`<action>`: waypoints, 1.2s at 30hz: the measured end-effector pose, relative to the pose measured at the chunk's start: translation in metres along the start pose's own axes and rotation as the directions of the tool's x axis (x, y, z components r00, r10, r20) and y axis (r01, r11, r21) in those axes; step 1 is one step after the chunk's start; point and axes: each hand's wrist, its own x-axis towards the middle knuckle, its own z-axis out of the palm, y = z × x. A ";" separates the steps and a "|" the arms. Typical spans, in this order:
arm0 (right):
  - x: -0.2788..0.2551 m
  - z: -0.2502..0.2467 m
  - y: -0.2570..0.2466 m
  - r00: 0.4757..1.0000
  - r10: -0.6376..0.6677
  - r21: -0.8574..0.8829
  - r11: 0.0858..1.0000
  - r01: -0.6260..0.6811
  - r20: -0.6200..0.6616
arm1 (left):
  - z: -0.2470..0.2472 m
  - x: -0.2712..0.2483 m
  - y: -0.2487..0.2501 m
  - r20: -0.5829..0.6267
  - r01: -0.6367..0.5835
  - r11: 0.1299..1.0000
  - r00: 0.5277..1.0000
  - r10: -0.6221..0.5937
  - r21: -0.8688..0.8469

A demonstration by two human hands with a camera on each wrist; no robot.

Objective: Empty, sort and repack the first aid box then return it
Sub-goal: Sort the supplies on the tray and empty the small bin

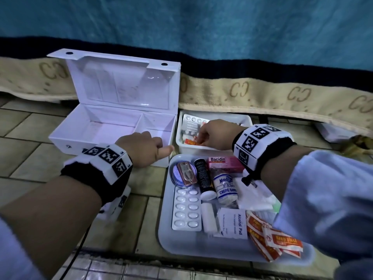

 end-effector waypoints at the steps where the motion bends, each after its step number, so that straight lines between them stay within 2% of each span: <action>1: 0.001 0.001 -0.001 1.000 0.011 -0.009 1.000 -0.011 0.003 | 0.000 0.000 0.000 0.000 0.000 1.000 1.000 0.000 0.000; 17: 0.007 0.004 -0.005 0.999 0.029 -0.048 0.998 -0.030 -0.021 | 0.001 0.001 0.000 0.006 0.002 1.000 1.000 -0.002 0.017; 22: 0.007 0.004 -0.002 0.993 0.007 0.032 0.999 -0.004 -0.119 | -0.001 0.000 0.001 0.010 -0.003 0.999 1.000 0.003 0.032; 26: 0.009 0.005 -0.008 0.999 0.007 -0.023 1.000 -0.008 -0.044 | 0.000 0.001 0.000 0.010 -0.008 0.999 1.000 0.008 0.036; 31: 0.012 0.006 -0.007 0.997 0.063 0.022 0.998 -0.062 -0.045 | 0.000 0.000 0.000 0.010 0.006 1.000 1.000 -0.006 0.016; 36: 0.018 0.008 -0.010 0.998 0.056 -0.112 0.992 -0.059 -0.034 | -0.001 0.001 0.001 0.013 0.009 1.000 1.000 -0.010 0.023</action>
